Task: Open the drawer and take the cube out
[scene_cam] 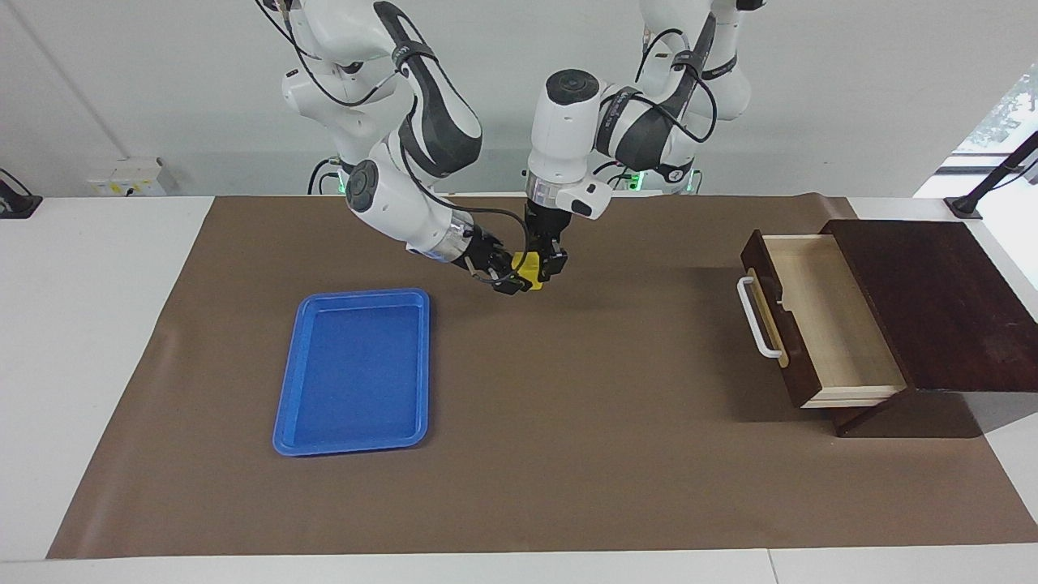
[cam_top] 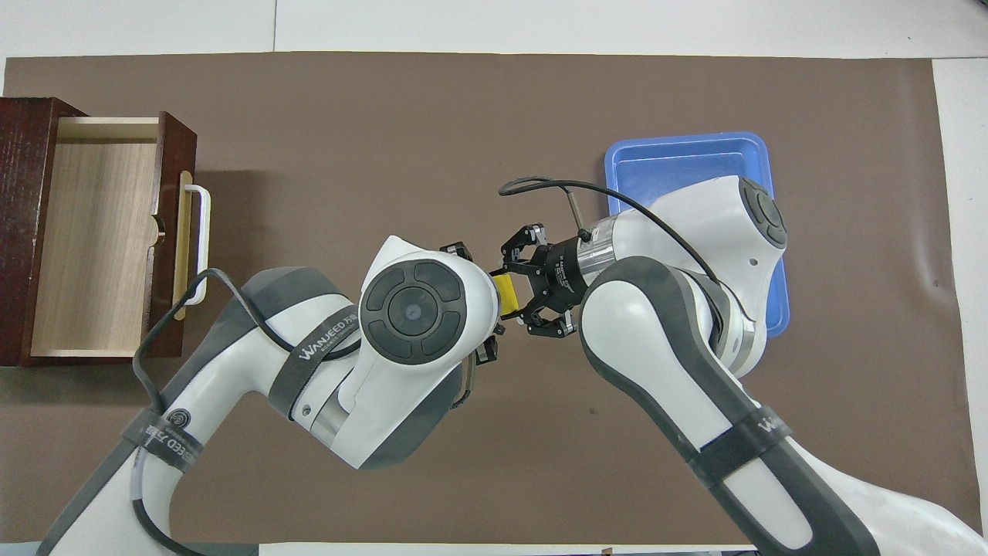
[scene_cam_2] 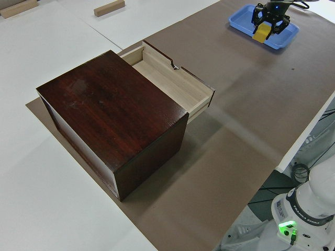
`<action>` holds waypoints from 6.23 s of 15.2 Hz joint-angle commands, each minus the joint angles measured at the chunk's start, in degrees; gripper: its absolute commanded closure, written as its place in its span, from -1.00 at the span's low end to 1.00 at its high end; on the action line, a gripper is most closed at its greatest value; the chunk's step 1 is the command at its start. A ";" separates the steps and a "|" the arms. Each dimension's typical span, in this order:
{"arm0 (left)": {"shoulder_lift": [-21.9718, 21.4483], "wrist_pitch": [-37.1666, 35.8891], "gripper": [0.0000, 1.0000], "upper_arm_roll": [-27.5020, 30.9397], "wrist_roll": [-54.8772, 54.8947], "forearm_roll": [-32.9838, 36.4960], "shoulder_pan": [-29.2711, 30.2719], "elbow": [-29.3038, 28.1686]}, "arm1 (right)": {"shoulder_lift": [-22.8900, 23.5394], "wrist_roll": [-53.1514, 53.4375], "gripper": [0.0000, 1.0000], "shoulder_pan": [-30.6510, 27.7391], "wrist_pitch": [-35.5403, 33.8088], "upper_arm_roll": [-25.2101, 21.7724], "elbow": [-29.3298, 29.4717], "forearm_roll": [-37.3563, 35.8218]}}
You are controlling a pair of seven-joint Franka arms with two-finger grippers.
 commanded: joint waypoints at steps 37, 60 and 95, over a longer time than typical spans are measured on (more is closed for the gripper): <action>-7.63 -25.19 -1.00 0.43 85.95 4.03 38.49 8.53 | 11.52 -16.37 1.00 -28.29 -10.98 -0.32 -2.42 4.42; -6.32 -37.26 -1.00 -0.71 136.11 -4.67 37.43 16.10 | -0.67 -16.64 -1.00 -27.59 -10.71 -0.32 -0.50 -5.92; -8.17 -31.28 -1.00 -1.24 143.58 1.31 36.81 13.11 | -9.05 -75.09 -1.00 -31.72 -37.17 2.67 21.30 -48.58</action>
